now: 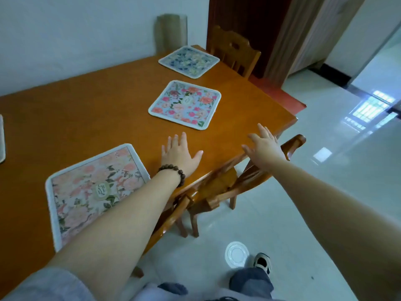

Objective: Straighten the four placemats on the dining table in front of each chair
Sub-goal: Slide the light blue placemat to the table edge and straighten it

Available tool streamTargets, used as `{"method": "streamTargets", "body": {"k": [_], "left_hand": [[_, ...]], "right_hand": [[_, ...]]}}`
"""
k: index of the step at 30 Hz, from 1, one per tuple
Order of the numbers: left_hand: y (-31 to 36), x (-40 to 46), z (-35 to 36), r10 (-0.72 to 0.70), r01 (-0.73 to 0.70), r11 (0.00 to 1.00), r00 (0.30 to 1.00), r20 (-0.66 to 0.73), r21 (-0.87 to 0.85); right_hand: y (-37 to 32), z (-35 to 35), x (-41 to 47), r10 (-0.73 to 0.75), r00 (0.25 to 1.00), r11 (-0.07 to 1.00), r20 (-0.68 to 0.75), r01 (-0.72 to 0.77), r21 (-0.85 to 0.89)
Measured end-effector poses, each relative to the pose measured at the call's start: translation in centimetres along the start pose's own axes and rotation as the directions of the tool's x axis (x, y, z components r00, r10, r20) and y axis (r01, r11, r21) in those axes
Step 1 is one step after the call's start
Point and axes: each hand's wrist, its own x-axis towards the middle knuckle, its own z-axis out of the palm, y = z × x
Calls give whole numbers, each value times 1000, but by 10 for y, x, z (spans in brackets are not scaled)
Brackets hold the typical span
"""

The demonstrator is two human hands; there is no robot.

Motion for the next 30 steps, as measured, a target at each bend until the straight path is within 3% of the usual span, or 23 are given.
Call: {"method": "streamTargets", "body": {"k": [5,9,14,24,30], "left_hand": [[55,14,22,-161,161,987,986,-37,12],[102,18,31,-304,305,952,950,-73,7],[142,20,32,-413,416,909,903,-118,0],[149,55,36,-548,550,835,829,-113,-16],[126,93,39,-570,567,822,817,-94,-52]], "right_hand": [[53,-10,52,-127,991,992,33,128,-12],[91,-25,93,-301,952,951,63,304,-54],[116,-32,137,-409,908,907,88,415,-71],[100,-4,196,-513,843,845,160,529,-75],[86,4,237,-513,842,839,165,533,-107]]}}
